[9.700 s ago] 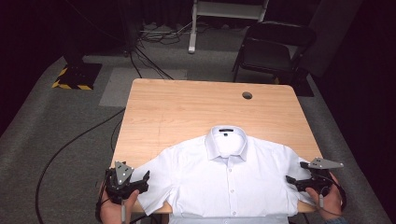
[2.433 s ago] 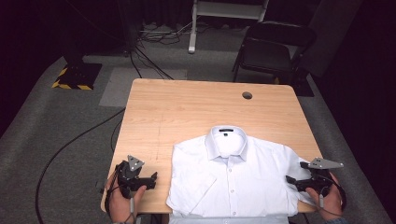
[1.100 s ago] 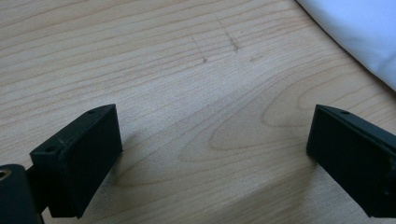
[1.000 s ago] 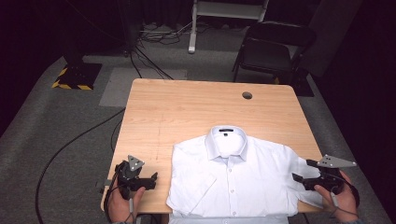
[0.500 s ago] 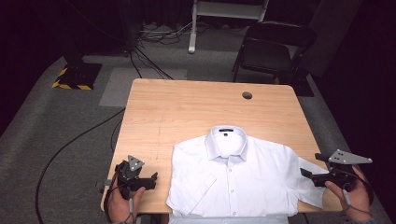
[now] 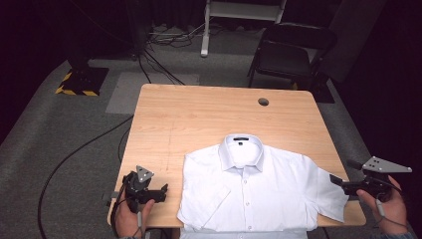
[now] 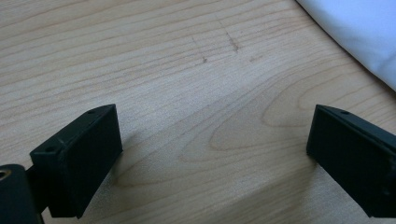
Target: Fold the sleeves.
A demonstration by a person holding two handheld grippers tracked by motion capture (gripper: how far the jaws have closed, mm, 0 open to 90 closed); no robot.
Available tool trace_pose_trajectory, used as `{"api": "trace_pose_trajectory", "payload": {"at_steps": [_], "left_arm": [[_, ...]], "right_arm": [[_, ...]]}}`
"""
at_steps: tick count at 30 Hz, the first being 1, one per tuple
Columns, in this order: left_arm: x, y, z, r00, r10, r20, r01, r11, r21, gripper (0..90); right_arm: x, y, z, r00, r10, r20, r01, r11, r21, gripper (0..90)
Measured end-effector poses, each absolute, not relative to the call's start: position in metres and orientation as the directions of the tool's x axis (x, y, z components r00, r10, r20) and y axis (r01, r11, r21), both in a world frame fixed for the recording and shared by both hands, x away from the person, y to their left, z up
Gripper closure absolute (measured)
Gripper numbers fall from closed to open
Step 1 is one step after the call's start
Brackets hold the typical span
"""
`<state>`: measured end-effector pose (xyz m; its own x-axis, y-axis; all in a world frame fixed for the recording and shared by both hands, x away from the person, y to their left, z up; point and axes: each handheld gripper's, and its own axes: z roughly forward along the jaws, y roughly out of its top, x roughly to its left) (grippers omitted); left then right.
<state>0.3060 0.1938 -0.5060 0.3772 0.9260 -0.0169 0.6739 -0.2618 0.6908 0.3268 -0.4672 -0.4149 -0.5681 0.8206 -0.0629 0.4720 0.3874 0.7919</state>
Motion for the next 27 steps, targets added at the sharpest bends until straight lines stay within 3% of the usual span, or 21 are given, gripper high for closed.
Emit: {"api": "trace_pose_trajectory", "payload": {"at_steps": [7, 14, 27], "left_arm": [[0.306, 0.194, -0.506, 0.377, 0.926, -0.017, 0.674, -0.262, 0.691, 3.5], [0.306, 0.194, -0.506, 0.377, 0.926, -0.017, 0.674, -0.262, 0.691, 3.5], [0.306, 0.194, -0.506, 0.377, 0.926, -0.017, 0.674, -0.262, 0.691, 3.5]], "right_arm": [[0.330, -0.482, -0.424, -0.540, 0.840, -0.047, 0.505, 0.368, 0.781, 16.6], [0.334, -0.494, -0.439, -0.519, 0.852, -0.072, 0.500, 0.370, 0.783, 18.8], [0.344, -0.508, -0.466, -0.491, 0.871, -0.017, 0.586, 0.345, 0.733, 22.9]]}}
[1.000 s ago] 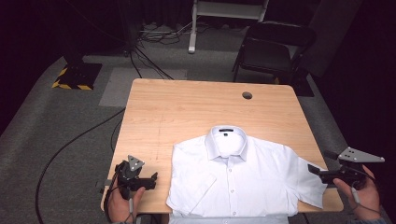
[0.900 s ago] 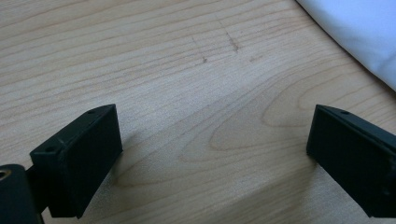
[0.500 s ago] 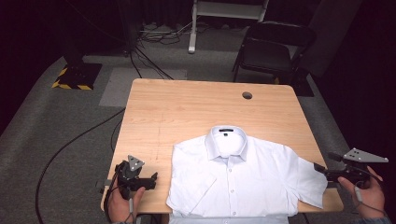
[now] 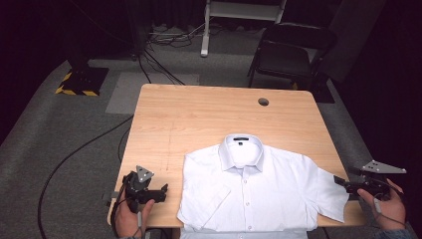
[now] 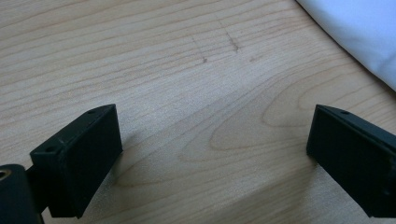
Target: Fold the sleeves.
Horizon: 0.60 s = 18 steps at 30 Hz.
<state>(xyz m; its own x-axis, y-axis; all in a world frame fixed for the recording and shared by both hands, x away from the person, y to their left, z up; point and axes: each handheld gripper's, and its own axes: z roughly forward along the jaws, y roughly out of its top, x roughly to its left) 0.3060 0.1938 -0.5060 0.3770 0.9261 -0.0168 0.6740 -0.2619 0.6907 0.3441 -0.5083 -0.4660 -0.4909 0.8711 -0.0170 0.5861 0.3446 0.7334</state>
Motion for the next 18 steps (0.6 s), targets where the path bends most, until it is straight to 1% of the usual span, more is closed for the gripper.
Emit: {"api": "trace_pose_trajectory", "payload": {"at_steps": [1, 8, 13, 16, 18], "left_arm": [[0.306, 0.194, -0.506, 0.377, 0.926, -0.017, 0.674, -0.262, 0.691, 3.5], [0.306, 0.194, -0.506, 0.377, 0.926, -0.017, 0.674, -0.262, 0.691, 3.5], [0.306, 0.194, -0.506, 0.377, 0.926, -0.017, 0.674, -0.262, 0.691, 3.5], [0.306, 0.194, -0.506, 0.377, 0.926, -0.017, 0.674, -0.262, 0.691, 3.4], [0.306, 0.194, -0.506, 0.377, 0.926, -0.017, 0.674, -0.262, 0.691, 3.4]], "right_arm": [[0.345, -0.509, -0.468, -0.490, 0.872, -0.006, 0.598, 0.340, 0.726, 23.0], [0.347, -0.516, -0.481, -0.484, 0.875, -0.012, 0.618, 0.351, 0.704, 24.4], [0.348, -0.520, -0.489, -0.467, 0.884, 0.012, 0.655, 0.337, 0.676, 24.8], [0.348, -0.521, -0.493, -0.457, 0.889, 0.027, 0.670, 0.324, 0.668, 26.5], [0.347, -0.522, -0.494, -0.454, 0.891, 0.024, 0.660, 0.318, 0.681, 29.9]]}}
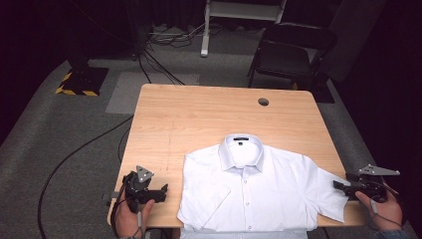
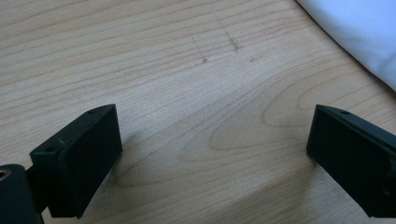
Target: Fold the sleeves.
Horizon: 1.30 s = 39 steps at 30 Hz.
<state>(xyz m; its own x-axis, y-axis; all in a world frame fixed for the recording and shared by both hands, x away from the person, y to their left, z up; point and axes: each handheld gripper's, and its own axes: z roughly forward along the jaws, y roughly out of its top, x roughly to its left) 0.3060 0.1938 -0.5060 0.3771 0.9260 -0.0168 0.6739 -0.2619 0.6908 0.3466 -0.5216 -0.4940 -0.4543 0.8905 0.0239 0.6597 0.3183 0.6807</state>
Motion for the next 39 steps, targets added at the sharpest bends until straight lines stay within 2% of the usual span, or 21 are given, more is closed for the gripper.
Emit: {"api": "trace_pose_trajectory", "payload": {"at_steps": [6, 10, 13, 16, 24, 32, 39], "left_arm": [[0.306, 0.194, -0.506, 0.377, 0.926, -0.017, 0.674, -0.262, 0.691, 3.4], [0.306, 0.194, -0.506, 0.377, 0.926, -0.017, 0.674, -0.262, 0.691, 3.4], [0.306, 0.194, -0.506, 0.378, 0.926, -0.017, 0.674, -0.262, 0.691, 3.4], [0.306, 0.194, -0.506, 0.377, 0.926, -0.017, 0.674, -0.262, 0.691, 3.4], [0.306, 0.194, -0.506, 0.377, 0.926, -0.017, 0.674, -0.262, 0.691, 3.4], [0.306, 0.194, -0.506, 0.377, 0.926, -0.017, 0.674, -0.262, 0.691, 3.4], [0.306, 0.194, -0.506, 0.377, 0.926, -0.017, 0.674, -0.262, 0.691, 3.4]], "right_arm": [[0.342, -0.518, -0.494, -0.470, 0.882, 0.017, 0.637, 0.326, 0.699, 51.0], [0.339, -0.515, -0.492, -0.478, 0.878, 0.034, 0.641, 0.322, 0.696, 73.7], [0.338, -0.511, -0.490, -0.479, 0.878, 0.021, 0.651, 0.339, 0.680, 81.7], [0.337, -0.508, -0.486, -0.470, 0.883, -0.004, 0.654, 0.351, 0.670, 84.4], [0.334, -0.507, -0.471, -0.468, 0.884, -0.010, 0.637, 0.345, 0.690, 85.0], [0.333, -0.507, -0.471, -0.463, 0.886, -0.006, 0.635, 0.337, 0.696, 85.6], [0.323, -0.502, -0.448, -0.473, 0.881, 0.002, 0.595, 0.318, 0.738, 85.9]]}}
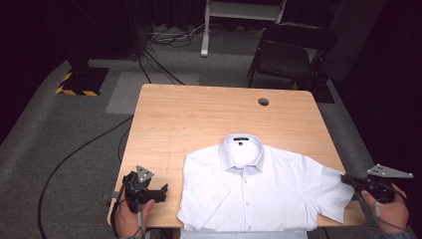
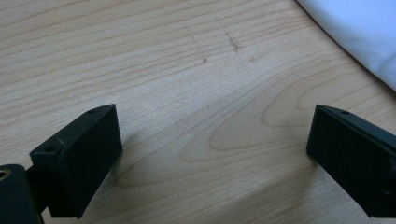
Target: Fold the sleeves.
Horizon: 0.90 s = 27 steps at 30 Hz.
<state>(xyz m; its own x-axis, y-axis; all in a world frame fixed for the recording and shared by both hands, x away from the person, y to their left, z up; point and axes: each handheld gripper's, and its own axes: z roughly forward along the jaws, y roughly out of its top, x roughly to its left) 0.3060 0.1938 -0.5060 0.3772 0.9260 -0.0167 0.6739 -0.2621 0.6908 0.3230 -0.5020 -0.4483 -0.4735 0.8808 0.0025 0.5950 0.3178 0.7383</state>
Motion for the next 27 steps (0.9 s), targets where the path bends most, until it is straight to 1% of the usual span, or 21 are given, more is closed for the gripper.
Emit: {"api": "trace_pose_trajectory", "payload": {"at_steps": [11, 27], "left_arm": [[0.306, 0.194, -0.506, 0.377, 0.926, -0.017, 0.674, -0.262, 0.691, 3.4], [0.306, 0.194, -0.506, 0.377, 0.926, -0.017, 0.674, -0.262, 0.691, 3.4]], "right_arm": [[0.309, -0.471, -0.410, -0.547, 0.834, -0.072, 0.491, 0.389, 0.779, 86.2], [0.301, -0.423, -0.381, -0.640, 0.758, -0.127, 0.395, 0.466, 0.792, 86.1]]}}
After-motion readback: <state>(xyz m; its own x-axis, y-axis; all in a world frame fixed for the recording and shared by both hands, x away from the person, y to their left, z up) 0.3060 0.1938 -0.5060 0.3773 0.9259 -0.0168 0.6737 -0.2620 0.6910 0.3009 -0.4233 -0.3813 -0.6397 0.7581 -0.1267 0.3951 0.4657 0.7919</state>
